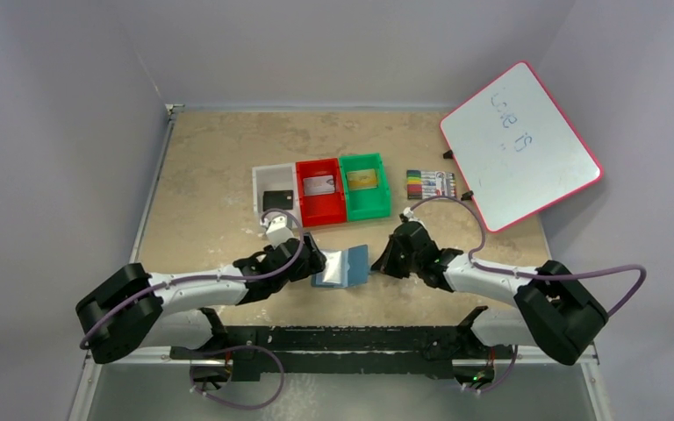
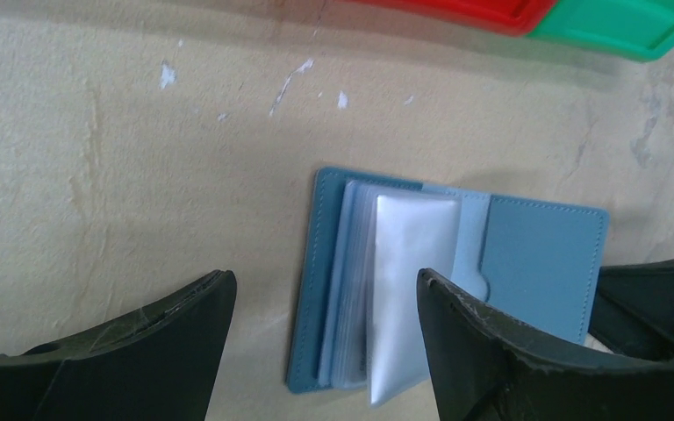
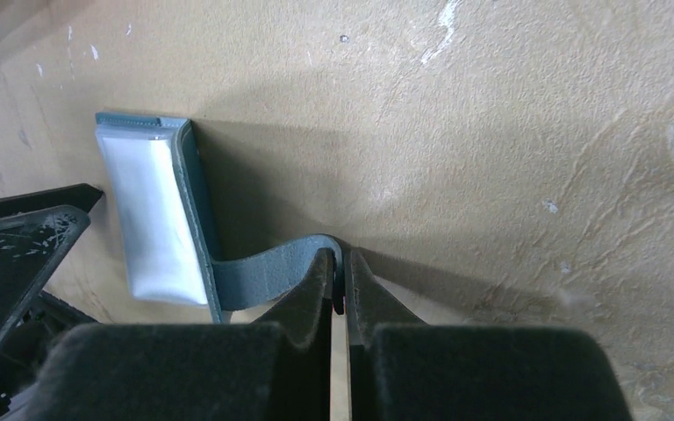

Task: Take the credit cards out of the card holder

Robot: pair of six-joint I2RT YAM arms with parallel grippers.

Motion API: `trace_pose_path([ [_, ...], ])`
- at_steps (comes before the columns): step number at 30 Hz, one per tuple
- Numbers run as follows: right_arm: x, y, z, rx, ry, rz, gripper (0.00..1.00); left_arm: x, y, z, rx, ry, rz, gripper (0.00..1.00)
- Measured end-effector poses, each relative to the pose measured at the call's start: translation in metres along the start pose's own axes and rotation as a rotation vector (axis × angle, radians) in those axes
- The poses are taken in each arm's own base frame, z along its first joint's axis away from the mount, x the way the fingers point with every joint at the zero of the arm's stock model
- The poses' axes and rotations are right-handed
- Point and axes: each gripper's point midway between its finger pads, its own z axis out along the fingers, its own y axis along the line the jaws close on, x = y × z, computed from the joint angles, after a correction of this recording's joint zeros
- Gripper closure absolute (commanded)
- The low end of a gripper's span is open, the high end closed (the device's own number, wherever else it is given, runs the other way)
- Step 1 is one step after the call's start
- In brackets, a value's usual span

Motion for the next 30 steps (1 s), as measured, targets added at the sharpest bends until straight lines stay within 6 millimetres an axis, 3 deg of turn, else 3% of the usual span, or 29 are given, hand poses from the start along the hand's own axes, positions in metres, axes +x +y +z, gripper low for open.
trace_pose_path([
  [6,-0.003,-0.001,0.001,0.020,-0.015,0.036,1.00,0.004,-0.011,0.010,0.045,0.021,-0.018,0.31],
  [11,-0.006,-0.003,0.001,0.038,-0.026,0.049,0.96,0.008,-0.017,0.012,0.071,0.040,-0.021,0.48],
  [19,-0.007,-0.002,-0.010,0.031,-0.031,0.020,0.68,0.011,-0.009,0.019,0.014,0.053,0.032,0.72],
  [21,-0.013,0.005,-0.020,-0.001,-0.055,0.013,0.64,0.010,-0.008,0.021,-0.015,0.057,0.058,0.73],
  [30,-0.048,0.051,-0.064,-0.130,-0.157,-0.056,0.62,0.006,0.003,0.016,-0.098,0.052,0.137,0.73],
])
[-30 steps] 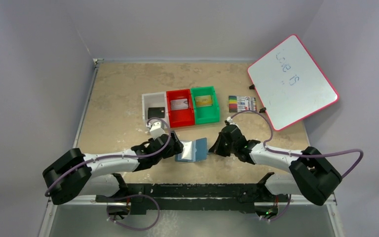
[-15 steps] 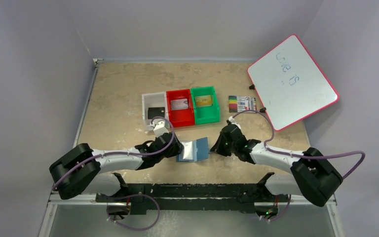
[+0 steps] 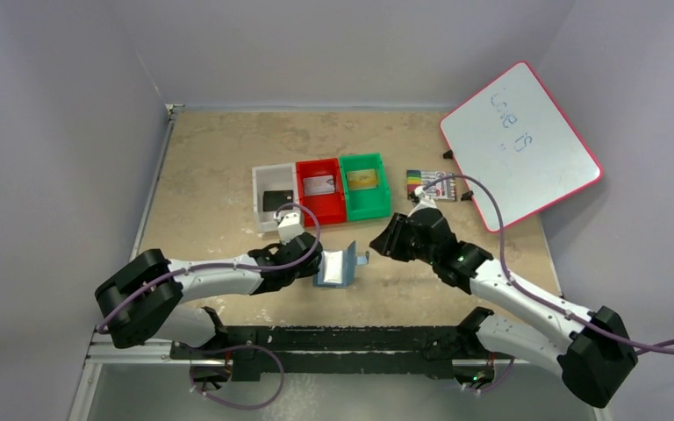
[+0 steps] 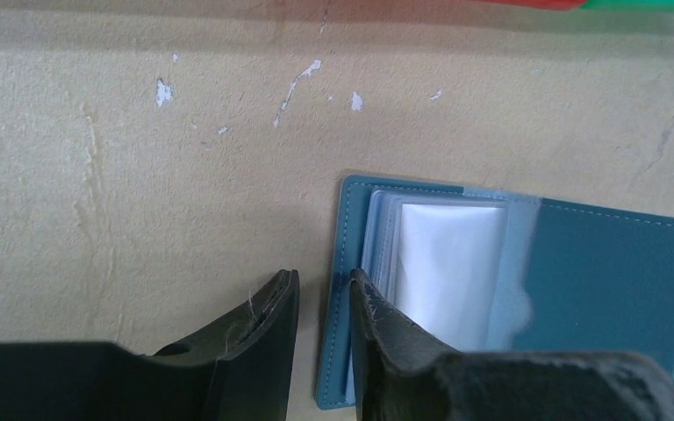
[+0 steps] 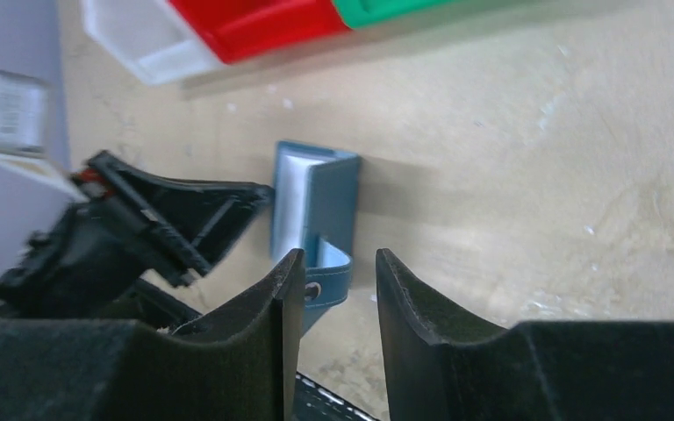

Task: Take the credit cards out of the card holder

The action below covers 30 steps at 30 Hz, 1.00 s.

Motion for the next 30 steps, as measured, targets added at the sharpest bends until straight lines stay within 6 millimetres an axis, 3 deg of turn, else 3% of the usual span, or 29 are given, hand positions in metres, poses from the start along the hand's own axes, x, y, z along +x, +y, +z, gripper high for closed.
trace_pose_path([
  [4,-0.018,0.030,-0.011,-0.104,-0.034,-0.056,0.63,0.003,0.001,-0.001,-0.006,0.003,0.013,0.73],
  [8,-0.021,0.053,-0.014,-0.202,-0.025,-0.099,0.64,0.004,0.000,-0.002,-0.004,0.004,0.016,0.73],
  [15,-0.002,0.074,0.014,-0.227,0.112,-0.182,0.64,0.005,-0.002,-0.003,0.004,0.004,0.016,0.72],
  [21,0.014,0.110,0.029,-0.263,0.179,-0.264,0.64,0.001,-0.006,-0.006,0.026,-0.008,-0.003,0.71],
  [24,0.020,0.106,0.046,-0.231,0.212,-0.280,0.64,-0.001,-0.007,-0.008,0.038,-0.014,-0.010,0.71],
  [30,0.042,0.073,0.075,-0.097,0.299,-0.324,0.63,0.000,-0.006,-0.008,0.041,-0.013,-0.011,0.71],
])
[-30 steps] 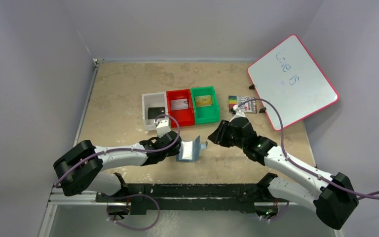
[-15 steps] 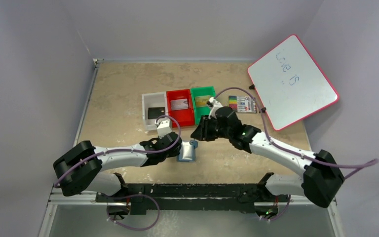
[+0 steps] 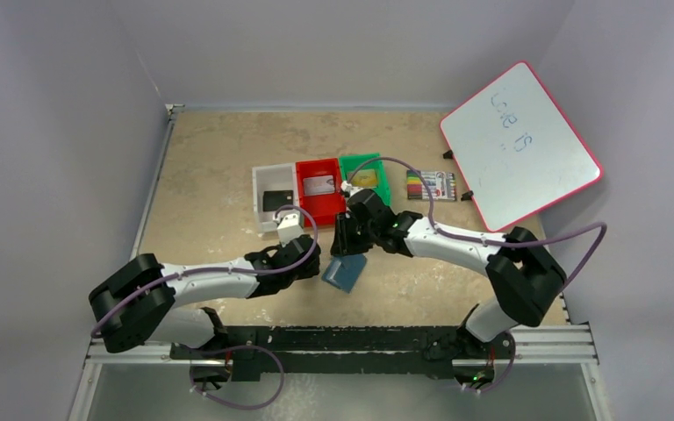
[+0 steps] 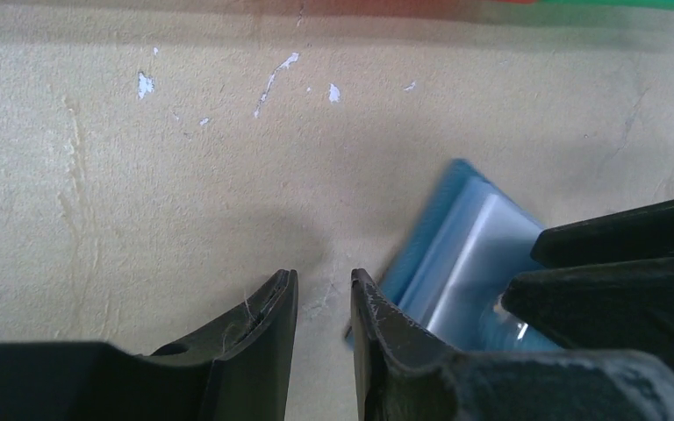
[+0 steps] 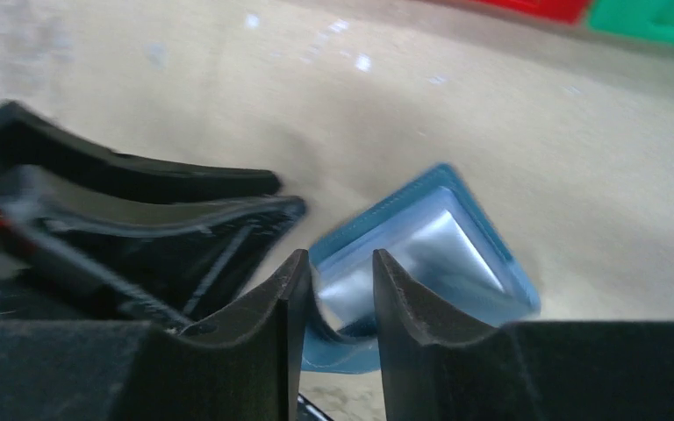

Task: Take the credit cards out of the card holder

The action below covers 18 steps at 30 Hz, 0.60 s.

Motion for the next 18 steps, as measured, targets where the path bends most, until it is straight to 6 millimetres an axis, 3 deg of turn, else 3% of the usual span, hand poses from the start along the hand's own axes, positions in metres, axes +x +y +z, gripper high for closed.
trace_pose_path([
  [4,0.012,-0.026,-0.007,0.142,0.025,0.003,0.64,-0.001,-0.001,-0.001,0.007,0.000,-0.003,0.70],
  [10,0.016,-0.043,-0.025,0.225,0.011,0.009,0.61,-0.002,-0.005,-0.005,0.025,0.006,-0.005,0.69],
  [11,0.017,-0.044,-0.027,0.228,0.006,0.011,0.60,-0.001,-0.004,-0.005,0.021,0.011,0.003,0.68],
  [14,0.012,-0.041,-0.039,0.221,-0.029,0.031,0.42,-0.001,-0.005,-0.007,0.024,0.021,0.008,0.66],
  [18,-0.003,-0.034,-0.060,0.225,-0.106,0.086,0.37,-0.005,-0.015,-0.008,0.051,0.021,0.013,0.60],
])
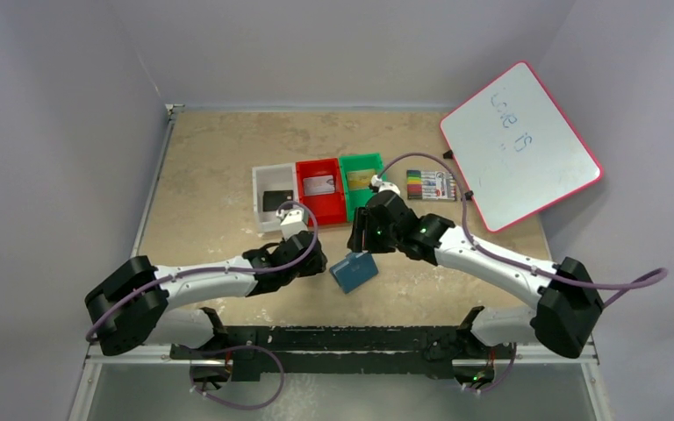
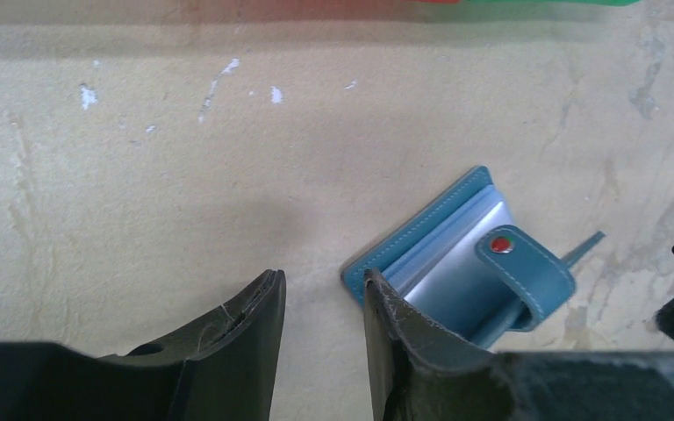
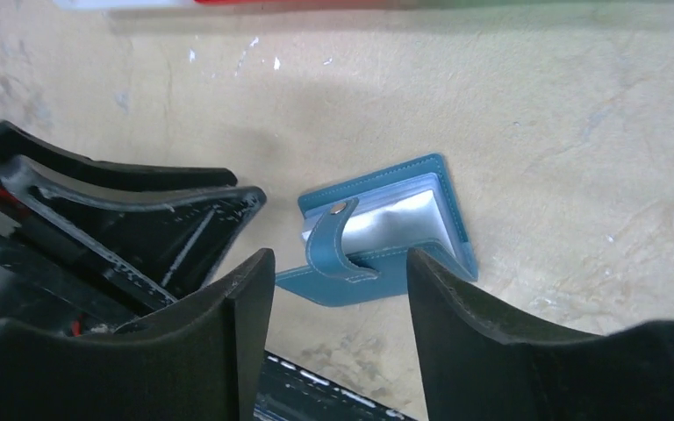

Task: Take the credit cards out of the card holder

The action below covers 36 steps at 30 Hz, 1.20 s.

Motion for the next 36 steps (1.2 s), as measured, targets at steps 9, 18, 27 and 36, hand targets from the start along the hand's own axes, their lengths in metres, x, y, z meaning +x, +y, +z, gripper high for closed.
trace_pose_path([
  [9,0.007,-0.022,-0.025,0.070,-0.050,0.221,0.29,-0.001,-0.043,0.005,0.142,0.039,0.000,0.54],
  [18,0.041,-0.040,-0.020,0.053,-0.033,0.418,0.30,0.004,-0.068,-0.004,0.281,0.081,-0.019,0.52],
  [27,0.042,-0.037,-0.012,0.064,-0.030,0.564,0.35,0.020,-0.101,-0.019,0.470,0.186,-0.019,0.57],
  [36,0.048,-0.039,-0.010,0.072,-0.018,0.616,0.46,0.035,-0.106,-0.021,0.520,0.258,0.016,0.64],
])
